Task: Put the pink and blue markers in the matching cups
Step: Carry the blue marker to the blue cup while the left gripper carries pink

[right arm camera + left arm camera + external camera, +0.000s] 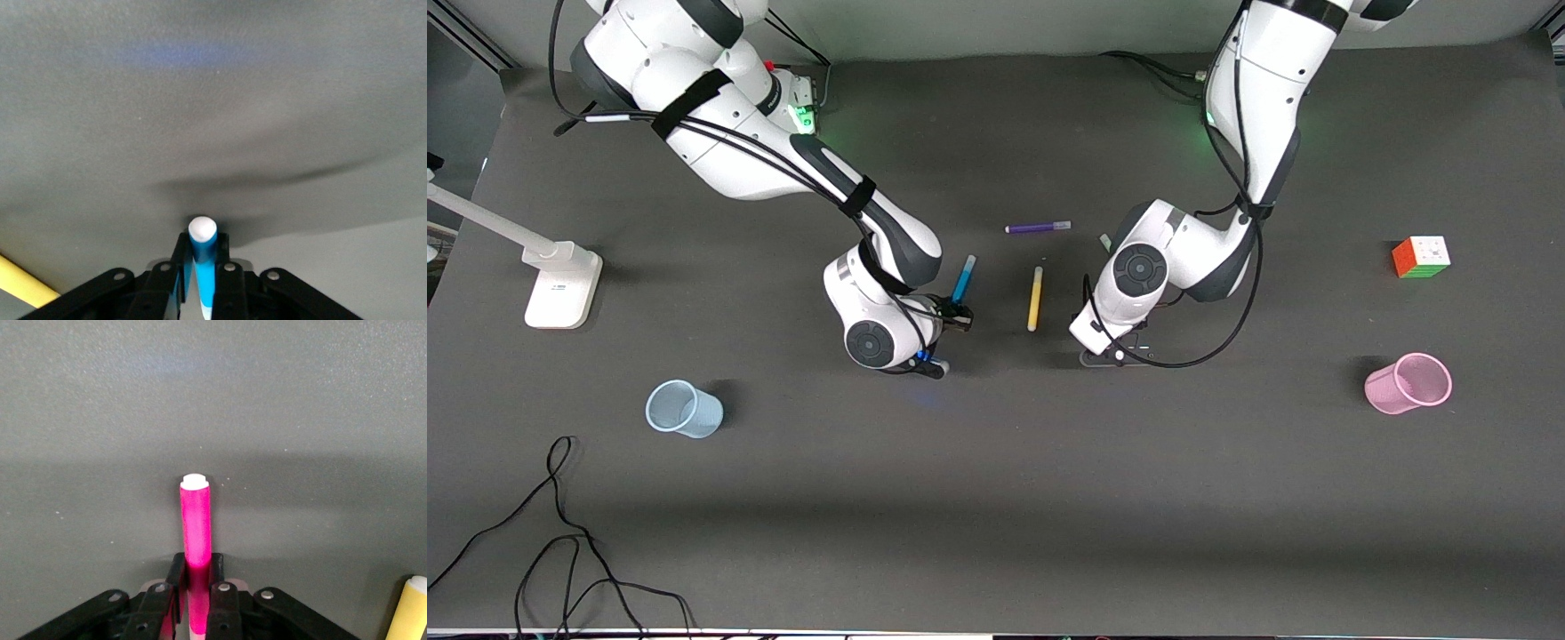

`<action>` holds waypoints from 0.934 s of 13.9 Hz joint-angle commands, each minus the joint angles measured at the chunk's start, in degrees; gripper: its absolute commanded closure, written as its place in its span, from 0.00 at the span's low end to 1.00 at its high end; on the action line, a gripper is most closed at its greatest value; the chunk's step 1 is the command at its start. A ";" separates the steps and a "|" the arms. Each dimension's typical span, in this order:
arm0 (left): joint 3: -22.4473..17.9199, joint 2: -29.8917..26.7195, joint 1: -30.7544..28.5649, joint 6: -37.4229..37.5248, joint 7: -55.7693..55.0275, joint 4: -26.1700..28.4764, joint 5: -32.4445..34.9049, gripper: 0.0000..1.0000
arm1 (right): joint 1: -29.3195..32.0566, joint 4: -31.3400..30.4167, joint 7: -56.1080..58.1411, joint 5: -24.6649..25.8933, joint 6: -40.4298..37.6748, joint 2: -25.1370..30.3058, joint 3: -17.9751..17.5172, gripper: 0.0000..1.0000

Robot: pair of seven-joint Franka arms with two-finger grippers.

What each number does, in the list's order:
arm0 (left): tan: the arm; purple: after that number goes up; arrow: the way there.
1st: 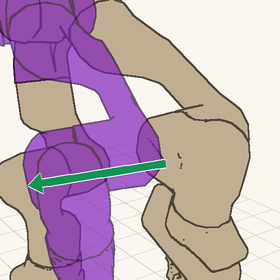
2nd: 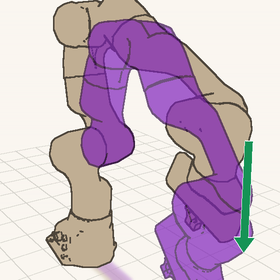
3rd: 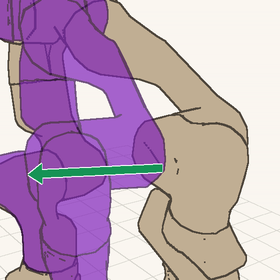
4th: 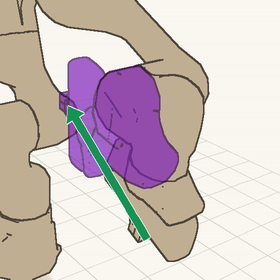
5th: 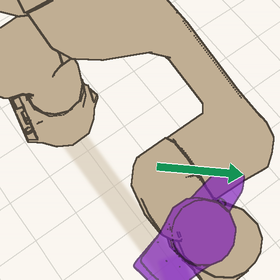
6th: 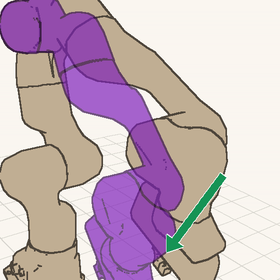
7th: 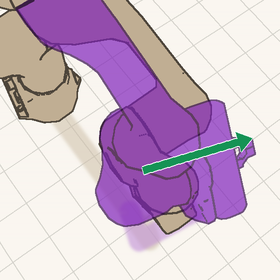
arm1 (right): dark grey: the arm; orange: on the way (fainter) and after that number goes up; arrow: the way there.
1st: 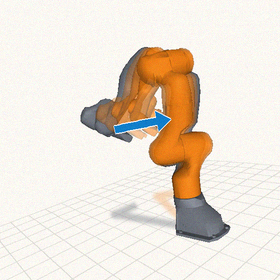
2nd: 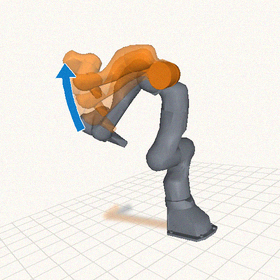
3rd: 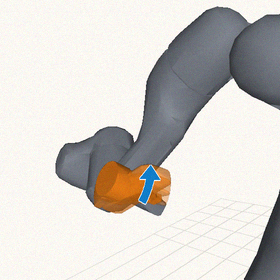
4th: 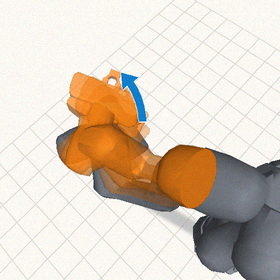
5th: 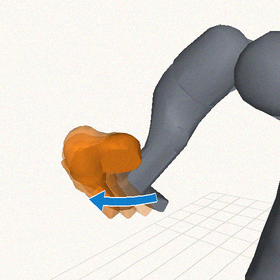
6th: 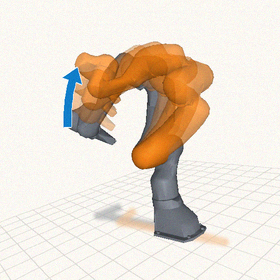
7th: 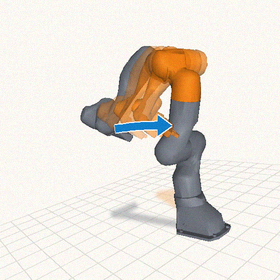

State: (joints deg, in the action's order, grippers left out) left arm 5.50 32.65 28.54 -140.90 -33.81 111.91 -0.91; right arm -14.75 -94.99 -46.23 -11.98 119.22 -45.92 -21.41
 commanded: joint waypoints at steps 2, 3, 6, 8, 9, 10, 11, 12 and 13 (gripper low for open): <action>-0.84 -5.99 -2.41 5.86 0.05 0.07 1.00 1.00 | -0.02 0.42 -3.78 0.19 -4.24 5.83 0.40 1.00; -0.84 -8.63 -4.17 11.30 2.06 -0.98 1.09 1.00 | 0.16 0.68 -3.51 2.11 -6.61 8.89 0.67 1.00; -0.75 -15.92 -10.49 26.42 12.95 -4.32 1.09 1.00 | 0.24 -0.28 -3.16 9.15 -8.83 17.25 3.47 1.00; -1.19 -18.84 -13.40 35.21 19.27 -7.91 2.48 1.00 | 0.25 -0.37 -1.41 13.27 -8.83 21.12 5.75 1.00; -1.36 -19.89 -14.64 38.30 22.79 -9.50 5.63 1.00 | 0.25 -0.54 -0.01 15.90 -9.01 22.97 6.81 1.00; -1.37 -20.77 -16.13 39.73 26.39 -10.30 8.44 1.00 | 0.25 -1.15 2.70 17.67 -9.01 25.07 8.73 1.00; -1.45 -21.74 -17.71 40.00 30.34 -10.30 10.39 1.00 | 0.25 -1.25 7.17 17.86 -9.01 26.83 11.10 1.00; -1.45 -22.36 -20.42 39.74 36.04 -10.22 11.88 1.00 | 0.25 -1.34 12.43 18.47 -9.01 28.33 14.26 1.00; -1.54 -22.63 -23.15 38.87 43.49 -10.39 12.68 1.00 | 0.25 -1.42 19.01 19.00 -8.83 29.56 18.21 1.00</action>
State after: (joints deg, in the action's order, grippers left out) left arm 3.55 10.50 9.66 -101.90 -0.79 101.80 9.70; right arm -14.30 -93.92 -36.83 5.56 109.99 -20.33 -8.94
